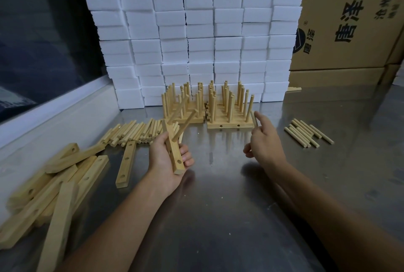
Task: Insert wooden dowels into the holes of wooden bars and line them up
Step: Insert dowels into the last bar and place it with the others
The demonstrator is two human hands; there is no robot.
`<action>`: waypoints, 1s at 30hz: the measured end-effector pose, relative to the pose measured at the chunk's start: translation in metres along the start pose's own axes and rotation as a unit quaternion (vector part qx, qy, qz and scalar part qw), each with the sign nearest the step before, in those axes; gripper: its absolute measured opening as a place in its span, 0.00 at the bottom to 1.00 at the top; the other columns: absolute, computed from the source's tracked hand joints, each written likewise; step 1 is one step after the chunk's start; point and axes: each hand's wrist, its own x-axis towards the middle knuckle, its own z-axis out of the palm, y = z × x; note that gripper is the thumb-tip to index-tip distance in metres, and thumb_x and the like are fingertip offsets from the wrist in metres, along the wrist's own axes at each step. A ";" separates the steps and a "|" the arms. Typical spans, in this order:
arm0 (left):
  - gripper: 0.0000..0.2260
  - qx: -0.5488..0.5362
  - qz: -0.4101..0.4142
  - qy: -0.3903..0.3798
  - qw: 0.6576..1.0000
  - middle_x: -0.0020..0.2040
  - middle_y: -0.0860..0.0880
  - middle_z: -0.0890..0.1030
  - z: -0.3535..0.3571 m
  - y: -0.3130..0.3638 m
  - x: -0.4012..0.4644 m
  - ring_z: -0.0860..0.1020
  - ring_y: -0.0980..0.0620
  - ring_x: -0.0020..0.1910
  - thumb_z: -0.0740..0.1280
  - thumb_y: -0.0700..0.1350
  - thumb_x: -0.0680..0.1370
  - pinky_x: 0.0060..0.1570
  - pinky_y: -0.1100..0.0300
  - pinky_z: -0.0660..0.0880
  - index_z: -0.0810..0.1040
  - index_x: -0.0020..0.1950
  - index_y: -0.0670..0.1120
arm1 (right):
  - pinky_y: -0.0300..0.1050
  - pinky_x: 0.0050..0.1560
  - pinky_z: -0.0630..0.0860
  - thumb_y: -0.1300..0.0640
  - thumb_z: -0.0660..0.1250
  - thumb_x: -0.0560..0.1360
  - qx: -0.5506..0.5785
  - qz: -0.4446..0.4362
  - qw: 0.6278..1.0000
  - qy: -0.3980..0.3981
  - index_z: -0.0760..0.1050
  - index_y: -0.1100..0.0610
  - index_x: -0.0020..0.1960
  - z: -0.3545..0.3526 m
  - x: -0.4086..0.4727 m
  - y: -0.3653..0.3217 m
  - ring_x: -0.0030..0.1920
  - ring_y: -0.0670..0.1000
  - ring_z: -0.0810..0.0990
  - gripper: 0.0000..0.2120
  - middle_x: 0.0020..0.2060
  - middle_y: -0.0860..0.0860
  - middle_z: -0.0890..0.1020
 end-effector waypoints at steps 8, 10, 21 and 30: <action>0.17 0.003 0.002 0.000 1.000 0.26 0.49 0.64 -0.001 0.000 0.001 0.62 0.53 0.21 0.56 0.53 0.81 0.21 0.62 0.61 0.66 0.35 0.45 | 0.38 0.31 0.76 0.55 0.55 0.85 0.003 -0.061 0.998 -0.006 0.69 0.48 0.73 0.004 -0.003 0.002 0.27 0.43 0.76 0.18 0.39 0.44 0.76; 0.17 0.002 0.002 0.000 1.000 0.26 0.49 0.64 -0.001 0.000 0.001 0.62 0.53 0.21 0.56 0.53 0.81 0.21 0.62 0.61 0.66 0.35 0.46 | 0.35 0.28 0.73 0.57 0.56 0.85 0.022 -0.058 0.997 -0.041 0.70 0.49 0.73 0.007 -0.007 -0.001 0.25 0.43 0.75 0.18 0.35 0.47 0.76; 0.17 0.049 0.011 -0.011 0.999 0.28 0.49 0.66 -0.003 -0.001 0.004 0.65 0.52 0.23 0.56 0.54 0.83 0.22 0.63 0.65 0.70 0.39 0.46 | 0.38 0.24 0.70 0.60 0.71 0.77 0.059 -0.020 0.921 -0.384 0.84 0.60 0.54 0.024 -0.045 -0.038 0.24 0.49 0.71 0.07 0.32 0.56 0.81; 0.18 0.070 0.009 -0.041 0.997 0.27 0.49 0.66 -0.004 -0.003 0.005 0.65 0.53 0.22 0.54 0.54 0.84 0.22 0.62 0.64 0.69 0.40 0.46 | 0.38 0.26 0.67 0.61 0.70 0.77 0.080 -0.022 0.934 -0.349 0.82 0.67 0.52 0.028 -0.048 -0.036 0.26 0.48 0.69 0.09 0.28 0.57 0.76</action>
